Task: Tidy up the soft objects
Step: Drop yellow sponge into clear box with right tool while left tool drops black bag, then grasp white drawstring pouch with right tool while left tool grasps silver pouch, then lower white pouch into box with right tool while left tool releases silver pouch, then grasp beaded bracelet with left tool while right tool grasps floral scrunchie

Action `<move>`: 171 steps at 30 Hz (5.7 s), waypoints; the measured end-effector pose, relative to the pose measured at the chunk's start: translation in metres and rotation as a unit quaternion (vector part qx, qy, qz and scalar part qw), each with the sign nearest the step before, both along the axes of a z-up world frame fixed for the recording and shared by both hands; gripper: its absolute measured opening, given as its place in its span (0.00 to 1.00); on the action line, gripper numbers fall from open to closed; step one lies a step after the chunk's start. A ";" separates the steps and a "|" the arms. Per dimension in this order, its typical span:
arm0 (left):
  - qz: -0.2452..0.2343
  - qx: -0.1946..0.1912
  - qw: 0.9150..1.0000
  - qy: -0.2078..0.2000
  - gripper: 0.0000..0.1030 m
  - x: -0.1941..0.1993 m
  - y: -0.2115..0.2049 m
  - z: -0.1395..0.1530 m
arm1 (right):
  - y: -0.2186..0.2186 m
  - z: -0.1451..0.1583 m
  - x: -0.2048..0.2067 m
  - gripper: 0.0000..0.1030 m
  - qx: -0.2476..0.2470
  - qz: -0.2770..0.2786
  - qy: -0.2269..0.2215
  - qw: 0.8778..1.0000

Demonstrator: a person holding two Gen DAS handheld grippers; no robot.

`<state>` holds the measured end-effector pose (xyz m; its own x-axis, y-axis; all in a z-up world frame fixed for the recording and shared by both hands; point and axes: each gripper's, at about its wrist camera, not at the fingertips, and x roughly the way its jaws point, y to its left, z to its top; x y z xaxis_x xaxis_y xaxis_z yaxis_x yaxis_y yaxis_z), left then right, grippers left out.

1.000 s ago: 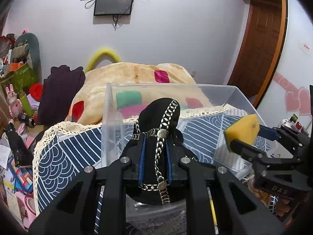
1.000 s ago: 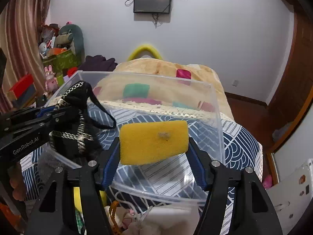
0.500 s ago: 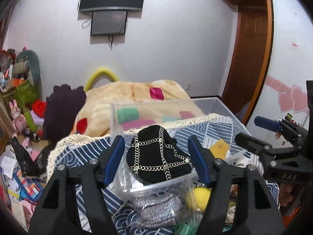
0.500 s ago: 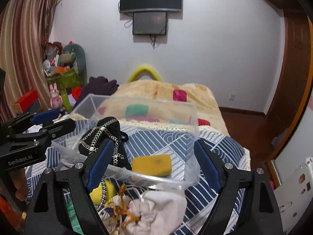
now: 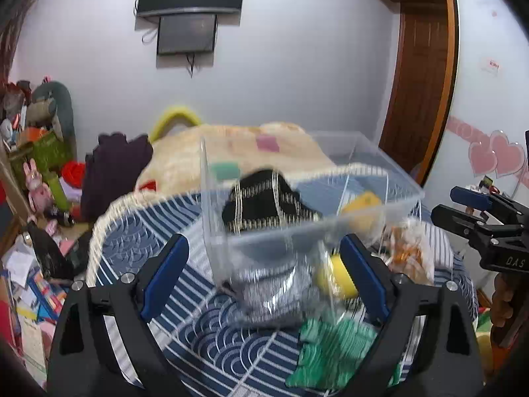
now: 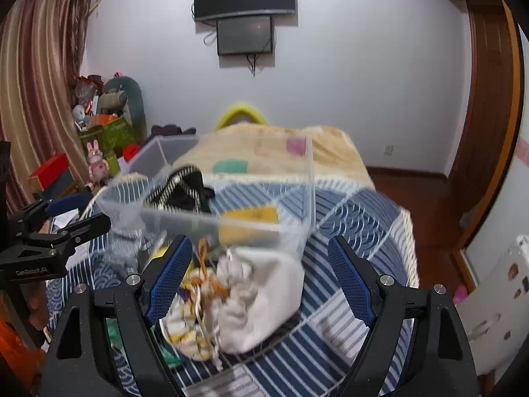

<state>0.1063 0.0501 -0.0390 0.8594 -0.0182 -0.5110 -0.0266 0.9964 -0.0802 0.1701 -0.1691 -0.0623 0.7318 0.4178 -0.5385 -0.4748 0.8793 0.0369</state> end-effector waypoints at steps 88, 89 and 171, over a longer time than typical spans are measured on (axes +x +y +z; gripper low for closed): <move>-0.012 0.013 0.999 0.044 0.49 0.079 -0.018 -0.009 | 0.052 0.004 0.043 0.54 -0.022 0.021 -0.009 0.999; -0.010 0.014 0.999 0.040 0.51 0.076 -0.019 -0.008 | 0.049 0.005 0.041 0.54 -0.021 0.018 -0.012 1.000; -0.065 -0.080 0.994 0.038 0.05 -0.002 -0.037 -0.033 | -0.004 -0.053 0.002 0.07 0.016 0.036 0.072 0.997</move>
